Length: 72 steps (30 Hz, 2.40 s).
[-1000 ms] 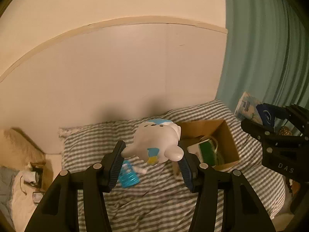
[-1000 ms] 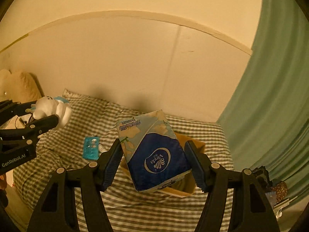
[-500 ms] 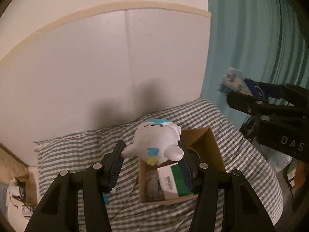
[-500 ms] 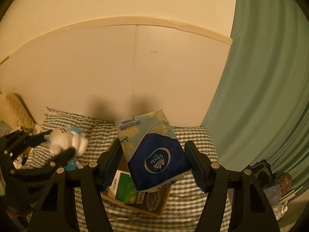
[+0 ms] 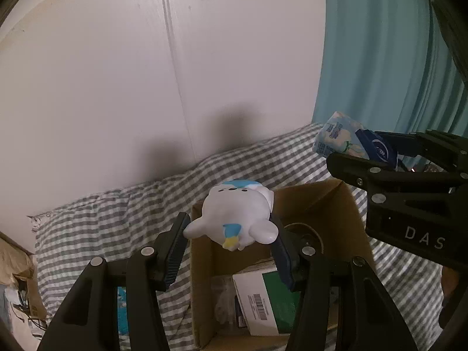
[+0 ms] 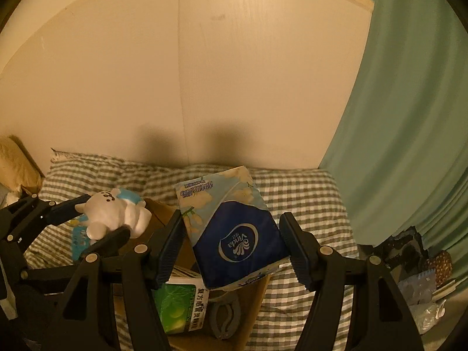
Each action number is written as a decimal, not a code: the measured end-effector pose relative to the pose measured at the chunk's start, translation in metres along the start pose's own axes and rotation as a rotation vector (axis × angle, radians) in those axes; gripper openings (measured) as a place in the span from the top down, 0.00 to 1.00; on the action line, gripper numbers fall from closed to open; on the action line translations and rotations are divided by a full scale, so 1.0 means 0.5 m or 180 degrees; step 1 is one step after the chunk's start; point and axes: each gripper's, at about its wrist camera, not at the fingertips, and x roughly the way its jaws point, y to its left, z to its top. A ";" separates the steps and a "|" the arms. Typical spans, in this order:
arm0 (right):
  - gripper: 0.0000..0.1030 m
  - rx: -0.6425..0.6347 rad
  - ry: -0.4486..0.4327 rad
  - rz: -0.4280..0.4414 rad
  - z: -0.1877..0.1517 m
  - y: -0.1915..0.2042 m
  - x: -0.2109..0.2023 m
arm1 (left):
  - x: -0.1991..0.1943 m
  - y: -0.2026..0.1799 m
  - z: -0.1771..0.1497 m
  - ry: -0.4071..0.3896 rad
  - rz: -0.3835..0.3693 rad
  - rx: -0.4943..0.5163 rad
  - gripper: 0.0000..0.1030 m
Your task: Organize objects
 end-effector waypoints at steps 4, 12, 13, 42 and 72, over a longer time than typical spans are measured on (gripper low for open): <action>0.37 -0.0007 0.0101 0.0011 -0.005 -0.002 0.052 | 0.033 -0.001 -0.011 0.0068 0.0006 -0.0014 0.47; 0.37 -0.0034 0.0274 0.0032 -0.038 0.018 0.098 | 0.071 -0.007 -0.013 0.0144 0.0054 -0.0003 0.47; 0.37 -0.0038 0.0291 0.0032 -0.040 0.018 0.101 | 0.072 -0.008 -0.014 0.0154 0.0049 -0.0008 0.47; 0.08 0.0269 -0.0075 0.0038 0.010 0.033 -0.036 | -0.172 0.089 0.056 -0.0323 0.0408 -0.0110 0.03; 0.00 -0.0154 -0.0322 0.0225 -0.045 0.410 -0.269 | -0.383 0.531 -0.251 -0.0329 0.1046 -0.1109 0.00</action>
